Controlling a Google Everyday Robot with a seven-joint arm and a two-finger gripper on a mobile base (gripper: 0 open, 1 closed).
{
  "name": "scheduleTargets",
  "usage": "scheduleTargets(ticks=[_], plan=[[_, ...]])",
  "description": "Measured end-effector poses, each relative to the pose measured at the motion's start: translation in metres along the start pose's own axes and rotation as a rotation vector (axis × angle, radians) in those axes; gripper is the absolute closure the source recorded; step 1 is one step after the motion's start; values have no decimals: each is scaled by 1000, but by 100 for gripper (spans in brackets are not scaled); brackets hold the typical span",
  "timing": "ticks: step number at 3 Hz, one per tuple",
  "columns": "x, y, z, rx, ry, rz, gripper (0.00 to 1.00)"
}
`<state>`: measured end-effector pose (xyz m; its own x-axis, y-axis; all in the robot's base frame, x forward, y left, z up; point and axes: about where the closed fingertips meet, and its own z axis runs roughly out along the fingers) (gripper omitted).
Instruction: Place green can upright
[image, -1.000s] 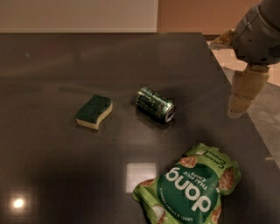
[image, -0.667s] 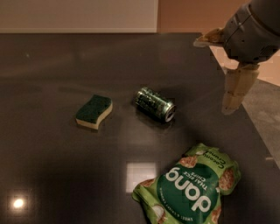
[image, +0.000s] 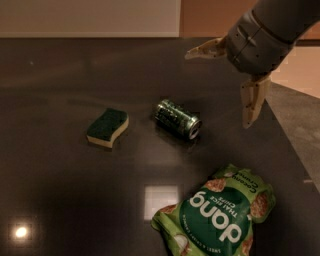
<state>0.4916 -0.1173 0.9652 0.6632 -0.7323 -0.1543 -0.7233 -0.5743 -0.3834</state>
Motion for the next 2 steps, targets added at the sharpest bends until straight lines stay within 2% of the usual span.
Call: scheduleTargets(ticks=[2], plan=[[-8, -18, 44, -109, -1, -428, 0]])
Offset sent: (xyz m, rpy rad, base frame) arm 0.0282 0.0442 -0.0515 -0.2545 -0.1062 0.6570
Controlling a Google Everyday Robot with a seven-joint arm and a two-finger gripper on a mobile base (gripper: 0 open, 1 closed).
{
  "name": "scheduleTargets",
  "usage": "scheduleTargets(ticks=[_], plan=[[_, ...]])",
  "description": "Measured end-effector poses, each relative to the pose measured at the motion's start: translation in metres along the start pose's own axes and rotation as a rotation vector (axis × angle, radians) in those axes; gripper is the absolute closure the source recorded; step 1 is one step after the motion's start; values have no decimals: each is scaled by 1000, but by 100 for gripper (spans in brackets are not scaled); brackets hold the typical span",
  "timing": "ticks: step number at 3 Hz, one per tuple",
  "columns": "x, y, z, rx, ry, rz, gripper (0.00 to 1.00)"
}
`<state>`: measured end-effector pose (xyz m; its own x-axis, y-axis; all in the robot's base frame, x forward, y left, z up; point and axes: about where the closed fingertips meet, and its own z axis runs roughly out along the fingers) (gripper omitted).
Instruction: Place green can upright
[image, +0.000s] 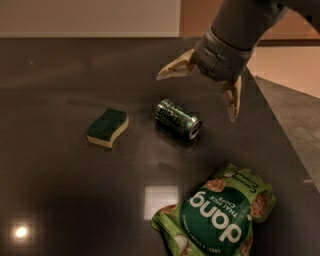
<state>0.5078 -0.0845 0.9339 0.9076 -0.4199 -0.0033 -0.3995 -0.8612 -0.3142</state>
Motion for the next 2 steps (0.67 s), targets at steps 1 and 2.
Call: scheduleTargets(ticks=[1, 2], plan=[[3, -6, 16, -40, 0, -189, 0], [5, -10, 25, -75, -6, -364, 0]])
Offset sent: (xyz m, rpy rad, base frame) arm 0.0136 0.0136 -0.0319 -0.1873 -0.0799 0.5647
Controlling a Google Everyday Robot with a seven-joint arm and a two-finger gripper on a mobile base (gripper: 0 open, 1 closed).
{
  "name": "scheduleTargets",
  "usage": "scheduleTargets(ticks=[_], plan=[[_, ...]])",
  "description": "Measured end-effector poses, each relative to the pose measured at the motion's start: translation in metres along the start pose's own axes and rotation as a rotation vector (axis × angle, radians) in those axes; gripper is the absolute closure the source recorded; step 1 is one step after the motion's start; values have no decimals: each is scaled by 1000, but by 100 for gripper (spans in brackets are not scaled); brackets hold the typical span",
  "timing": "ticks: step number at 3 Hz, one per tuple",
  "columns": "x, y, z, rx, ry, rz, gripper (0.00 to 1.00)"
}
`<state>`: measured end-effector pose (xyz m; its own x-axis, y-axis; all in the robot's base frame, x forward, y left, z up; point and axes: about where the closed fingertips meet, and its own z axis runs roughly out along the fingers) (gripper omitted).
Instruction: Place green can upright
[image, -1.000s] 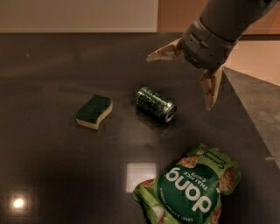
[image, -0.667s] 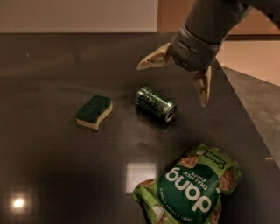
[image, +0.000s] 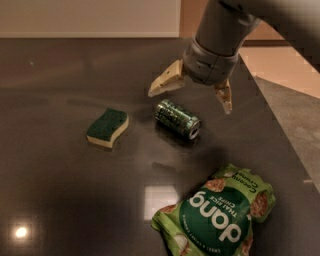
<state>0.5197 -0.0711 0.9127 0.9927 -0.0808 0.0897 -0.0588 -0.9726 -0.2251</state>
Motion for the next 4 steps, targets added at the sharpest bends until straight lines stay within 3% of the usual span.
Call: scheduleTargets(ticks=[1, 3, 4], plan=[[0, -2, 7, -44, -18, -162, 0], [3, -5, 8, -37, -5, -188, 0], [4, -9, 7, -31, -15, -245, 0]])
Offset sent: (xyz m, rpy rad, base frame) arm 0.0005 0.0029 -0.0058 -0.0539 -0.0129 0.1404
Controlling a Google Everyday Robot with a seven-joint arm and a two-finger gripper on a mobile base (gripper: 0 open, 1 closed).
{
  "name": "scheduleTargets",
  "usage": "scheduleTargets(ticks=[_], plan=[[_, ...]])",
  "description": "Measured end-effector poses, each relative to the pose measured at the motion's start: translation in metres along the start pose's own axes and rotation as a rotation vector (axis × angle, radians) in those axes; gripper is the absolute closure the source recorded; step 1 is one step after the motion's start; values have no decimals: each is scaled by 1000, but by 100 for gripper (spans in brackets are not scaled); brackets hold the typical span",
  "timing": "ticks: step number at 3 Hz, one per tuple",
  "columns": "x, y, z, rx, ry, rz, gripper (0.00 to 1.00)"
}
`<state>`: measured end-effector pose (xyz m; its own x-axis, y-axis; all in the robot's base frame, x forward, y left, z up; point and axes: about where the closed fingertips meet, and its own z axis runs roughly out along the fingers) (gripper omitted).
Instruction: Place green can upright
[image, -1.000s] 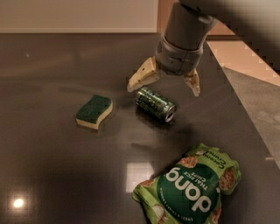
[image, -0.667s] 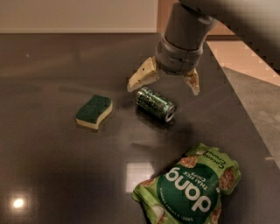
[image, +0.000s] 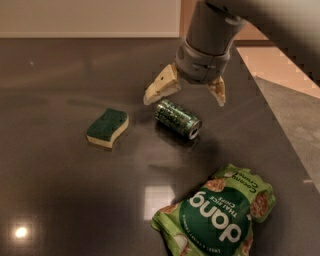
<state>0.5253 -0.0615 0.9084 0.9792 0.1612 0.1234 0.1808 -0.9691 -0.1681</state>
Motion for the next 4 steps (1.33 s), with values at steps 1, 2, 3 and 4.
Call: scheduleTargets(ticks=[1, 2, 3, 4], plan=[[0, -9, 3, 6, -48, -145, 0], [0, -12, 11, -18, -81, -309, 0], [-5, -8, 20, -72, -103, -426, 0], [-8, 2, 28, -113, -116, -489, 0]])
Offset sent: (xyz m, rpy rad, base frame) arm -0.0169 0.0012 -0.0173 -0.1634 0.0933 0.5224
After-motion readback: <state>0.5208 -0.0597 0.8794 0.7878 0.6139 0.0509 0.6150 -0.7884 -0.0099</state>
